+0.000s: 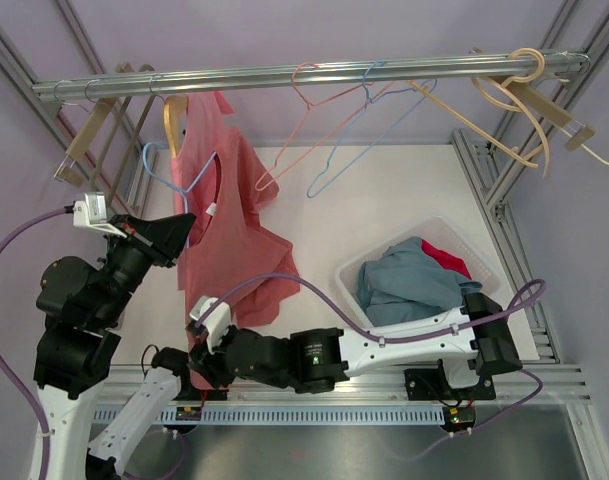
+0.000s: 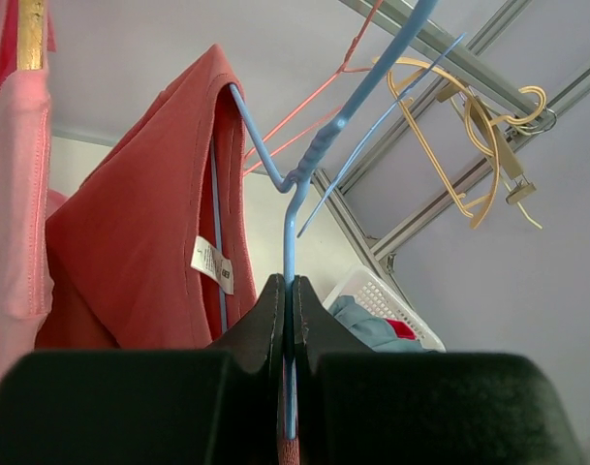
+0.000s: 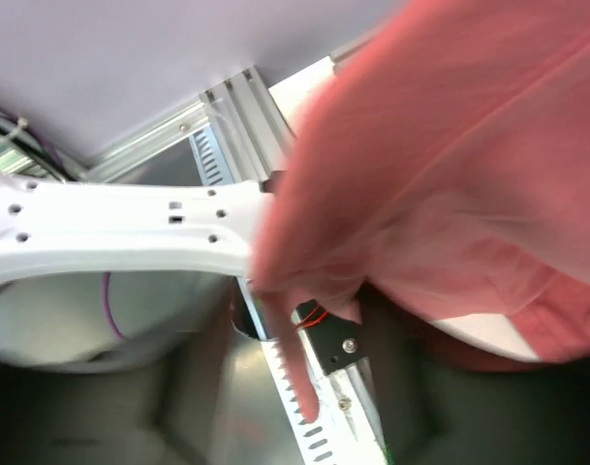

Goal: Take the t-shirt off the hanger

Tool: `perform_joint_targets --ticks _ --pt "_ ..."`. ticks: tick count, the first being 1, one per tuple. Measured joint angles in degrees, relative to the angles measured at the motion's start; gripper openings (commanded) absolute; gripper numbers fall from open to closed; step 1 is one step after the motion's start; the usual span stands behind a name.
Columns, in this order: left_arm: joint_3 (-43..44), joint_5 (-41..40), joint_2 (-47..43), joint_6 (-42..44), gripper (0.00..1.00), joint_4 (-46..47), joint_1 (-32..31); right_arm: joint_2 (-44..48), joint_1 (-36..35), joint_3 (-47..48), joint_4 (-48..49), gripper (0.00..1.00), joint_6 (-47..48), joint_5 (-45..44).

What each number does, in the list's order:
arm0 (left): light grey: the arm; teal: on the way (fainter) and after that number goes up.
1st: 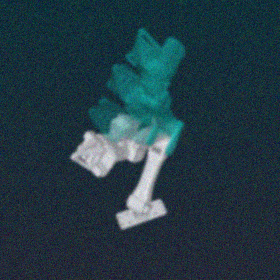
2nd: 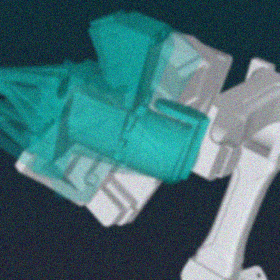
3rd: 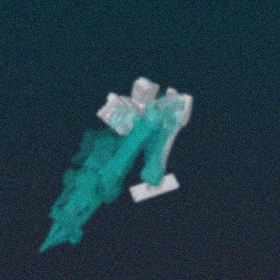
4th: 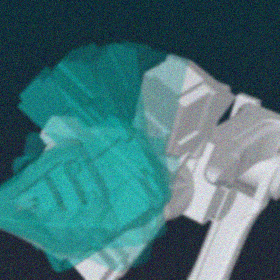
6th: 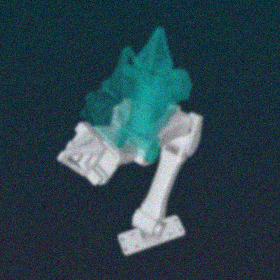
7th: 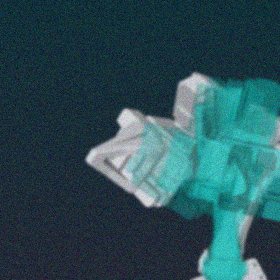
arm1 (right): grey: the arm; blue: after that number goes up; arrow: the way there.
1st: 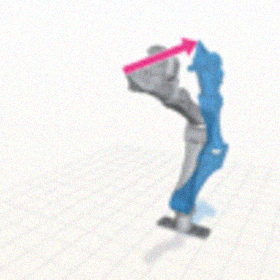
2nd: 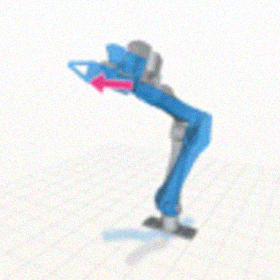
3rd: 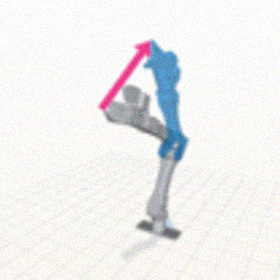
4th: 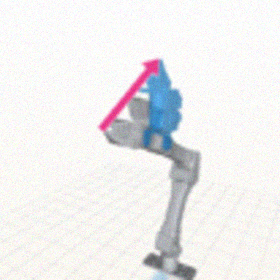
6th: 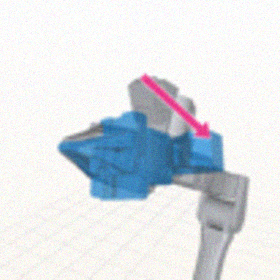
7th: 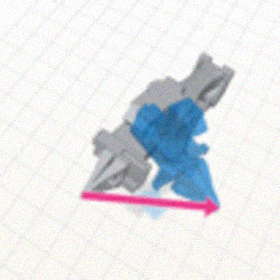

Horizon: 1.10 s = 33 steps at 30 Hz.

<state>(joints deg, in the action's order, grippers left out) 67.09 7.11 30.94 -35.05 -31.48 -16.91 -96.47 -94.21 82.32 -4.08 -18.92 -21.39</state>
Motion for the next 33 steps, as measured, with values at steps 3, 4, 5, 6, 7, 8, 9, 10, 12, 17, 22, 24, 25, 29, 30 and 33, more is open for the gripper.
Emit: perform_joint_targets --ticks 3,4,5,6,7,8,9,10,12,17,22,24,25,29,30,33 --pt "0.0 0.0 0.0 0.0 0.0 0.0 0.0 -0.4 -1.9 0.9 -0.3 0.0 0.2 -0.9" --pt "0.0 -0.1 0.0 0.0 0.0 -0.1 0.0 -0.4 -2.3 1.2 -0.4 0.0 0.3 -1.1" --pt "0.0 -0.2 0.1 0.1 0.0 -0.1 0.0 -0.5 -2.7 1.6 -0.7 0.0 0.0 -1.3" --pt "0.0 -0.4 0.3 0.3 0.0 0.0 0.0 -0.5 -3.1 2.1 -1.3 0.0 0.0 -1.6" --pt "0.1 -0.8 0.6 0.5 0.0 0.1 0.0 -0.5 -3.7 2.8 -2.3 0.0 -0.1 -1.9" --pt "0.1 -1.4 1.0 0.7 0.0 0.2 0.0 -0.5 -4.4 3.4 -3.1 0.0 -0.1 -2.3" --pt "0.3 -1.9 1.6 0.9 0.0 0.4 0.0 -0.5 -5.5 4.0 -3.8 0.0 -0.1 -3.1" --pt "0.7 -2.4 2.4 1.1 0.0 0.5 0.0 -0.5 -6.8 4.8 -5.2 0.0 -0.1 -4.2" --pt "2.2 -3.3 4.7 1.4 0.0 0.5 0.0 -0.5 -9.8 6.1 -7.6 0.0 -0.4 -5.9" --pt "9.1 -5.2 12.3 1.3 0.0 2.1 0.0 -2.1 -14.6 9.1 -13.5 0.0 -2.7 -9.4" --pt "17.5 -4.1 17.3 -0.7 0.0 2.6 0.0 -6.1 -14.9 9.7 -18.8 0.0 -6.0 -11.6" --pt "20.0 -3.3 17.6 -1.0 0.0 2.0 0.0 -7.1 -14.7 9.6 -21.1 0.0 -7.1 -13.1" --pt "21.6 -2.7 17.4 -1.2 0.0 1.1 0.0 -7.1 -14.7 9.3 -21.8 0.0 -7.5 -13.8" --pt "24.1 0.3 14.3 -1.6 0.0 0.2 -0.1 -5.4 -14.7 7.4 -23.7 0.0 -9.0 -17.3" --pt "23.8 1.1 12.7 -1.6 0.0 0.1 -0.1 -4.4 -14.8 6.6 -24.5 0.0 -9.2 -18.3" --pt "20.7 2.1 5.7 -1.6 0.0 -0.6 -0.1 0.8 -15.1 3.9 -26.1 0.0 -8.7 -21.7"
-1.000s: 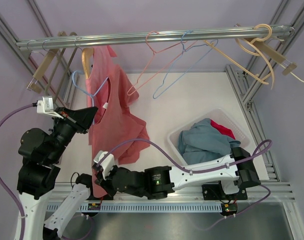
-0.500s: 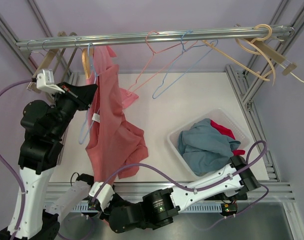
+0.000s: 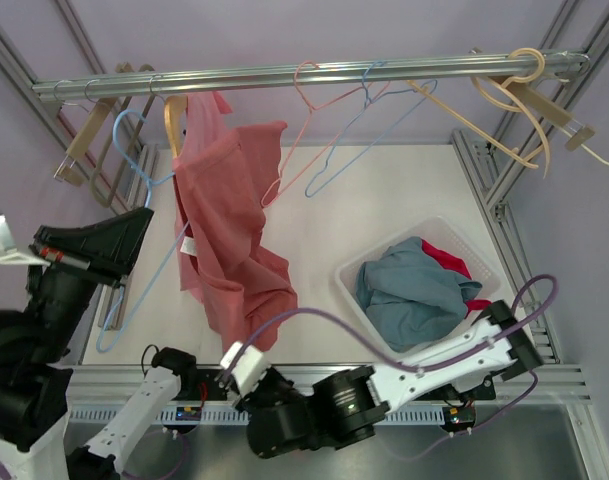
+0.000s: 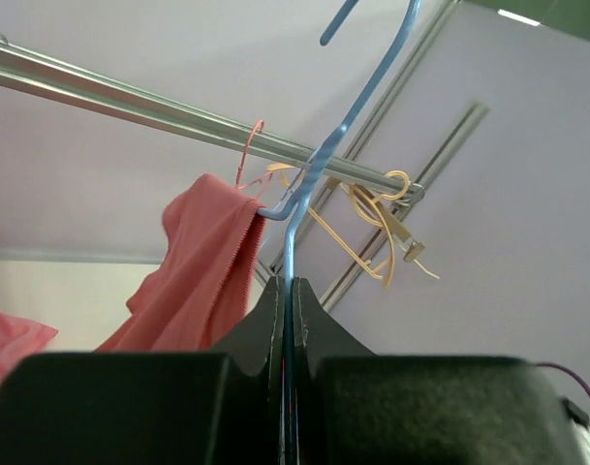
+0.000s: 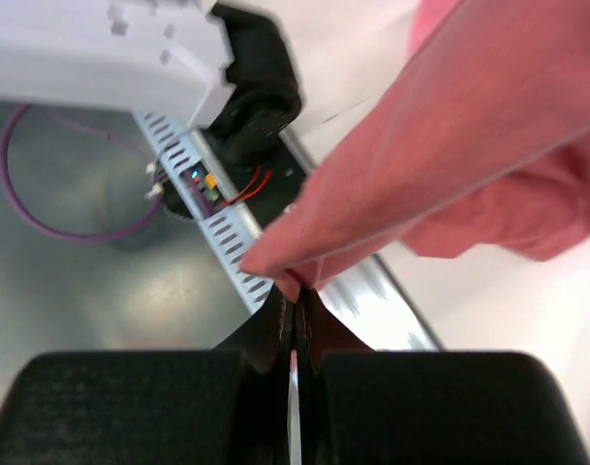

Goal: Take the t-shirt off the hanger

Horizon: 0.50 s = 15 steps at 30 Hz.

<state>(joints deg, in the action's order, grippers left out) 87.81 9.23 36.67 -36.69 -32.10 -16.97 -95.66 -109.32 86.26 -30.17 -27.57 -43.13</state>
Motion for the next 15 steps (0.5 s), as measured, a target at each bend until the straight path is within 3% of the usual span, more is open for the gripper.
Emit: perform_joint_targets --ticks 6,11,15 --pt "-0.8 2.0 -11.6 0.0 0.0 -5.0 0.0 14.2 1.6 -2.1 2.6 0.0 7.8 -6.3" --pt "0.1 6.1 -15.8 -1.6 0.0 -7.4 0.0 24.9 13.4 -7.0 12.2 0.0 15.2 -2.2" --pt "1.1 9.6 -16.0 -2.9 0.0 -7.4 -0.5 26.1 20.0 -7.2 18.0 0.01 19.9 2.9"
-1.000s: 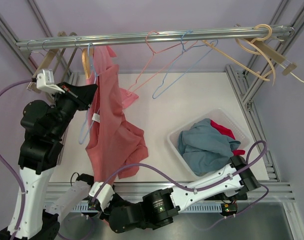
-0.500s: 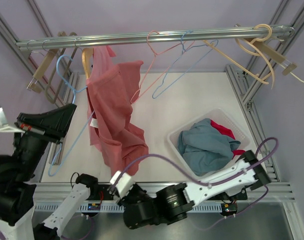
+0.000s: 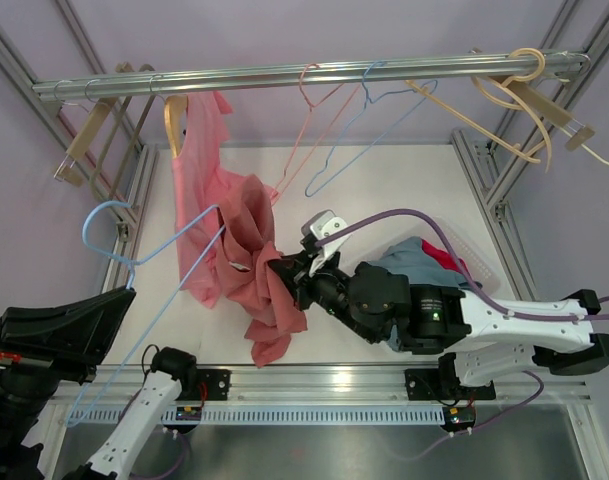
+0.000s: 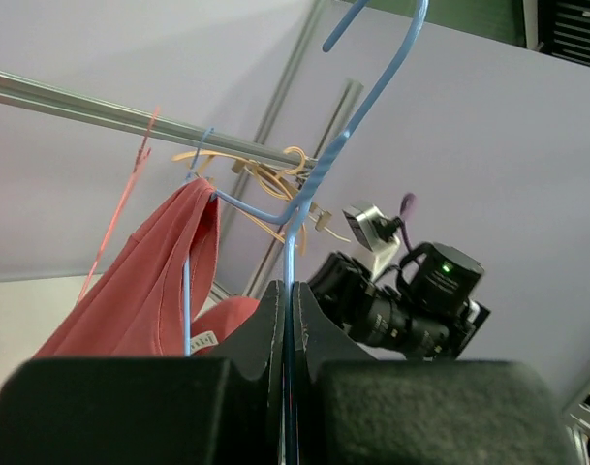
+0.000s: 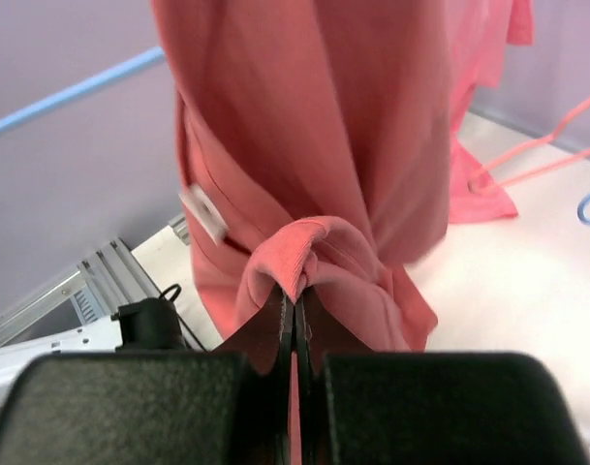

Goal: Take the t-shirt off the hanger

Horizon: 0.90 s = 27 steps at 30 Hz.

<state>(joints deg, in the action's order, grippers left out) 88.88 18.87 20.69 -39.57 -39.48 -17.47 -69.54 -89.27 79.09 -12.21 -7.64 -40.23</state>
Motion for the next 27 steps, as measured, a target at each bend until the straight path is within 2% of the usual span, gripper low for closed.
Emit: perform_joint_targets --ticks 3,6,7,11,14,17,18,21,27 --pt "-0.1 1.6 0.0 -0.6 0.0 -0.4 -0.7 -2.5 3.1 0.7 3.0 0.09 2.0 3.7" --pt "-0.2 2.6 -0.2 -1.0 0.0 -0.9 -1.5 -4.5 6.1 0.6 4.9 0.3 3.0 7.1" --pt "-0.2 3.0 -0.3 -1.0 0.0 -1.2 -1.8 -4.9 7.4 0.5 5.5 0.42 3.1 8.2" --pt "0.3 4.1 -0.7 -1.4 0.0 -1.5 -2.6 -5.0 12.1 -0.6 9.2 0.76 2.3 11.6" --pt "0.3 5.6 -1.1 -2.3 0.0 -0.7 -2.8 -6.3 14.4 -1.0 12.9 0.81 0.9 16.2" --pt "0.3 6.6 -1.2 -3.0 0.0 0.3 -2.8 -10.8 14.9 1.0 17.1 0.53 -0.3 21.4" --pt "0.3 6.7 -1.2 -3.2 0.0 0.3 -2.8 -12.9 14.9 1.9 18.8 0.33 -1.0 23.6" --pt "0.3 6.7 -1.4 -3.6 0.0 -0.2 -2.8 -17.0 14.9 2.2 22.5 0.01 -2.9 28.2" --pt "0.2 6.2 -2.8 -2.7 0.0 -0.7 -3.6 -14.8 14.5 -1.2 27.2 0.0 -5.5 32.3"
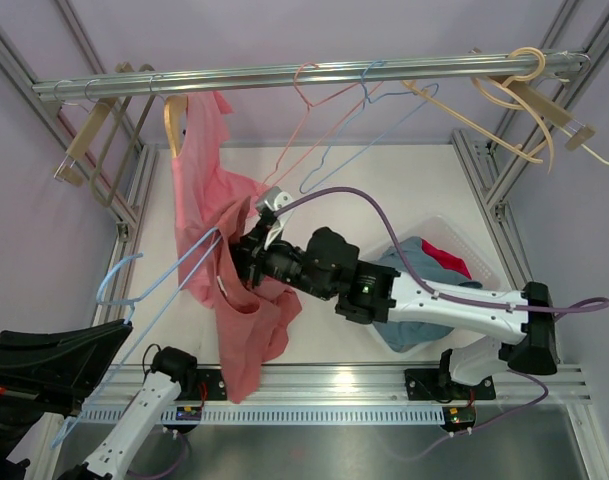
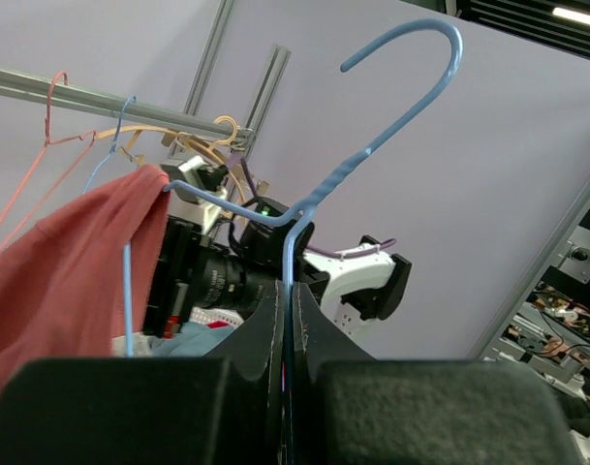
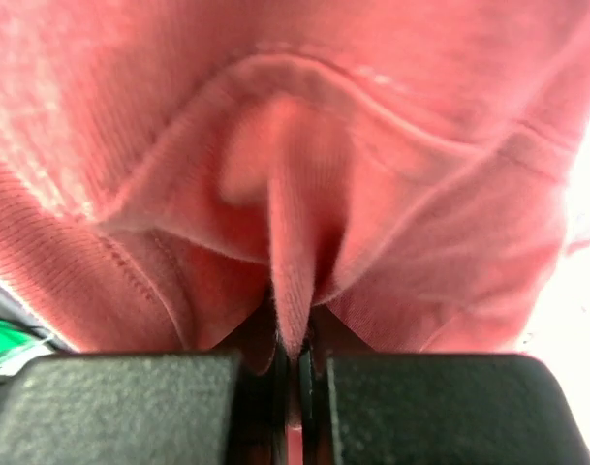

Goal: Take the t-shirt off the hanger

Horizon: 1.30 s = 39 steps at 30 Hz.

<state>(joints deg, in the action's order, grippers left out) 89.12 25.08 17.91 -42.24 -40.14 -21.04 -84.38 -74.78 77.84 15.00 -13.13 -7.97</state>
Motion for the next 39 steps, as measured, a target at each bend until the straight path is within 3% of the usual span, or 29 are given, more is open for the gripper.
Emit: perform_joint_targets --ticks 3,9,16,23,33,36,39 --pt "0.1 -1.2 -0.2 1.7 0.0 0.7 -0.2 3.8 -2.1 -1.5 -1.1 0.0 0.0 -0.6" --pt "1.1 -4.2 -0.1 5.3 0.0 0.7 -0.2 9.9 -10.1 1.3 -9.6 0.0 2.4 -9.9" --pt "4.9 -4.6 0.2 6.5 0.0 0.6 -0.3 15.5 -8.5 8.7 -22.5 0.0 7.0 -25.0" --pt "12.1 -7.5 0.2 9.2 0.0 1.6 -0.3 19.3 -7.9 19.0 -29.5 0.0 12.2 -29.9" --pt "5.5 -9.0 1.1 10.6 0.0 0.0 -0.3 13.7 -7.5 51.6 -30.4 0.0 29.6 -40.6" --pt "4.7 -9.2 1.4 10.8 0.0 -0.3 -0.3 13.4 -6.1 55.0 -28.6 0.0 34.8 -43.6" --pt "3.9 -9.4 1.4 10.9 0.0 -0.2 -0.3 15.8 -2.8 49.3 -26.3 0.0 37.7 -46.2"
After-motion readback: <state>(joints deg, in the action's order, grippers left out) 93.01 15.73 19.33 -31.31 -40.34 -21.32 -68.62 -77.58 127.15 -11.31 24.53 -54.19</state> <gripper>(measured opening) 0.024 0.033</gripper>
